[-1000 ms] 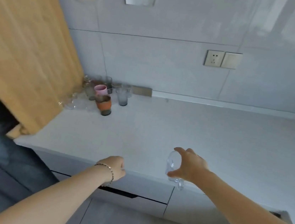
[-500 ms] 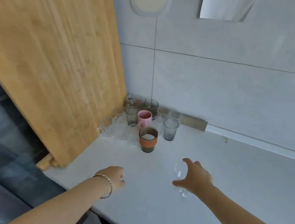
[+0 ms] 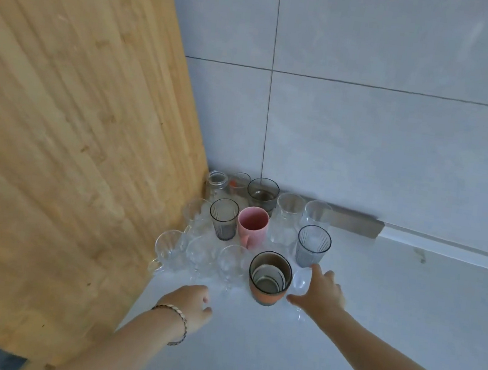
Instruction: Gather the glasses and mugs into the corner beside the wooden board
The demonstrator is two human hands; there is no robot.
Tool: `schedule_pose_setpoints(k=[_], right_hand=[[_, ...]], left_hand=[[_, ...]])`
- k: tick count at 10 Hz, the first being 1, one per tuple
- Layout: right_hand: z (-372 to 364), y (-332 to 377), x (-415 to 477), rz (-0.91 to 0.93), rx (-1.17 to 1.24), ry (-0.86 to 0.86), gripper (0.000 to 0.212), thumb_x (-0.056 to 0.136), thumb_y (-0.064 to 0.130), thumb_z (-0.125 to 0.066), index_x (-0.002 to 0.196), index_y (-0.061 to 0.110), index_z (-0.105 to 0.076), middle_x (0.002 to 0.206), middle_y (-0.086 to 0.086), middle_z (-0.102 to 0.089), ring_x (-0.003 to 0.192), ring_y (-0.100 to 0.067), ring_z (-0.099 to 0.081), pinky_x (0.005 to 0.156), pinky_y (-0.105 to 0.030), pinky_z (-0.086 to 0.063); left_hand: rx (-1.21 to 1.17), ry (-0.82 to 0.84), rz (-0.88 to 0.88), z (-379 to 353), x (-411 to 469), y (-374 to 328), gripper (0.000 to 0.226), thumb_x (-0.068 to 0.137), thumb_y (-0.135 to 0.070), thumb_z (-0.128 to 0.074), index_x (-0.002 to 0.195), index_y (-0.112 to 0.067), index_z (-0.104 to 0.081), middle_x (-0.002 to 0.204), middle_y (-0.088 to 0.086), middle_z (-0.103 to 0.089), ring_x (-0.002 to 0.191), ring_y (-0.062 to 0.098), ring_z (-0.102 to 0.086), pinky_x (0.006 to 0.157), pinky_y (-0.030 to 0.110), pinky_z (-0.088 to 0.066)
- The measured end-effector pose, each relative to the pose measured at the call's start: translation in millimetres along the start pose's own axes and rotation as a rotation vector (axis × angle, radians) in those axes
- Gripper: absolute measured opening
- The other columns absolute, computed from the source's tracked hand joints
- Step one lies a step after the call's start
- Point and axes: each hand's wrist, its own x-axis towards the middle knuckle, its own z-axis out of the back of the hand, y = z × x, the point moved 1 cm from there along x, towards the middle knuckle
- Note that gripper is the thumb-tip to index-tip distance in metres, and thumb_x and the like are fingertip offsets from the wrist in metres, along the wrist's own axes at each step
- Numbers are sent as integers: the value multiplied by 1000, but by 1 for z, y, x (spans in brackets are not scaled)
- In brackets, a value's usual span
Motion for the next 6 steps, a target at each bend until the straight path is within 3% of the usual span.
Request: schedule_pose_setpoints(k=[3,4,5,6], right_hand=[[-11,-1,-6,-119,43,-15,111,72,48,-75,150,14,-4,146,-8,-37,131,-27,-42,104,-36,-39],[3,-10,-16,-178,-1,102,95,74,46,-72,145,12,-20,135,-8,-52,121,-25,-54,96,-34,-45],[26,-21,-29,-186,-136,200,51,81,32,-65,126,13,-50,125,-4,-59,112,-21,-59,88,-28,-47],[45,-31,-37,-190,-259,165,36,86,23,-55,120,12,-55,125,-5,-60,113,-22,-59,89,-28,-47]], left_hand=[[107,103,-193,23,52,17,29,91,-34,-43,116,-22,-53,122,-4,-56,105,17,-58,92,30,-49],[149,133,-268,33,60,5,12,91,-29,-45,93,-23,-56,96,-2,-51,88,19,-52,79,26,-45],[179,152,-325,46,59,-25,29,87,-19,-46,59,-22,-44,77,3,-39,75,21,-37,54,24,-31],[229,132,-342,61,50,-60,30,86,-17,-47,58,-6,-48,61,8,-33,69,32,-34,55,31,-34]])
